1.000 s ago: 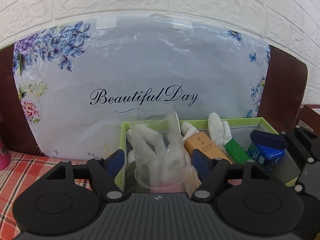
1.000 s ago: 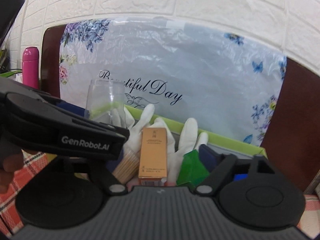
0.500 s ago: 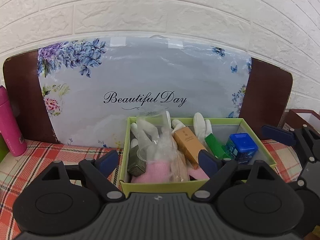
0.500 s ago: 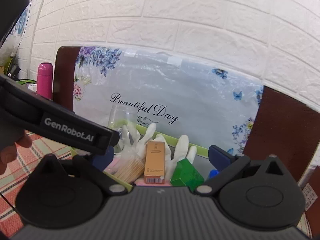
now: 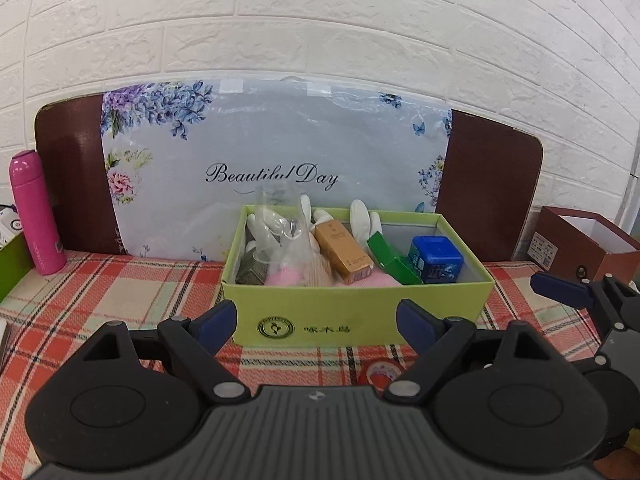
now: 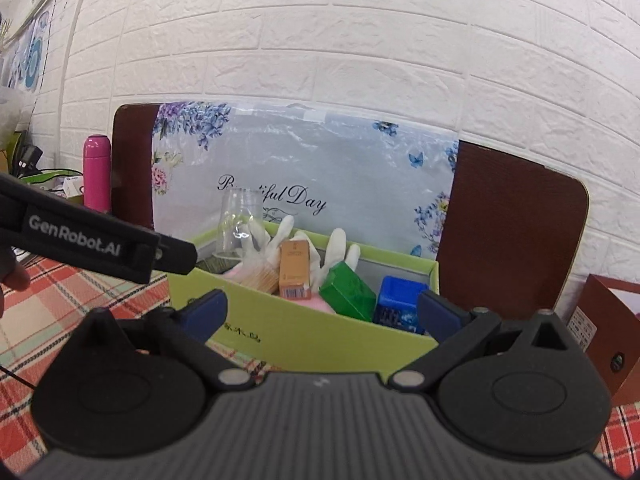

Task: Organize objects
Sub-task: 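Move both open tools back to the red and black tape rolls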

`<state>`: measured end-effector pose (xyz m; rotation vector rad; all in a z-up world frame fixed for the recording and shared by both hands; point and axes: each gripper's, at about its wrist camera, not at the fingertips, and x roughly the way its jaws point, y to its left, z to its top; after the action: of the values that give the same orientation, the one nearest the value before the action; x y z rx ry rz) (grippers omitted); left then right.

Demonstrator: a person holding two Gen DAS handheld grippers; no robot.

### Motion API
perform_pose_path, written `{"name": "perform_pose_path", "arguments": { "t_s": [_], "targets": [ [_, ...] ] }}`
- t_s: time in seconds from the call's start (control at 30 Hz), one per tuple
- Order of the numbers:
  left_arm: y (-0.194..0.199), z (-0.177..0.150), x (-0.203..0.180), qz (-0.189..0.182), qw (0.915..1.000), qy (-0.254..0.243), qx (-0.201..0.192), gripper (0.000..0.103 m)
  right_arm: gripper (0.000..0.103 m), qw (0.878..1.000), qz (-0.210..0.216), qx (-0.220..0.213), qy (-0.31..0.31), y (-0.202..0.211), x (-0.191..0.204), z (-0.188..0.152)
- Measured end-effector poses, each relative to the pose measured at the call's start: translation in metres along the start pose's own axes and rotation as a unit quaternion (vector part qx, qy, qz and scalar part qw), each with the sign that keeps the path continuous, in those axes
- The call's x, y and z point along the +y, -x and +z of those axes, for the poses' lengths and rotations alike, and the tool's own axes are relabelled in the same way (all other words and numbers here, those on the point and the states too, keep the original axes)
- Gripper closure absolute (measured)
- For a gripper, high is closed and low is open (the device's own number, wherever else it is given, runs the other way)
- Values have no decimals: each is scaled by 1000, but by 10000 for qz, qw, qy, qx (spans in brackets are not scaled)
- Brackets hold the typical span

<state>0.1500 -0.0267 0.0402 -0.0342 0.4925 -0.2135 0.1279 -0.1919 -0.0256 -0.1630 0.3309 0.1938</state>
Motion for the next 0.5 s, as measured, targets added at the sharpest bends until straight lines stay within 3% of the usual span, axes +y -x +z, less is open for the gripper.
{"name": "perform_pose_path", "arguments": {
  "t_s": [0.2, 0.37, 0.5],
  "targets": [
    [2, -34, -3, -120, 9990, 288, 322, 13, 0, 9994, -138, 287, -114, 22, -3, -32],
    [-9, -58, -6, -77, 9962, 439, 754, 13, 0, 9967, -159, 733, -300, 28, -8, -62],
    [-22, -69, -11, -120, 9952, 412, 880, 13, 0, 9928, -209, 1055, -524, 29, -13, -86]
  ]
}}
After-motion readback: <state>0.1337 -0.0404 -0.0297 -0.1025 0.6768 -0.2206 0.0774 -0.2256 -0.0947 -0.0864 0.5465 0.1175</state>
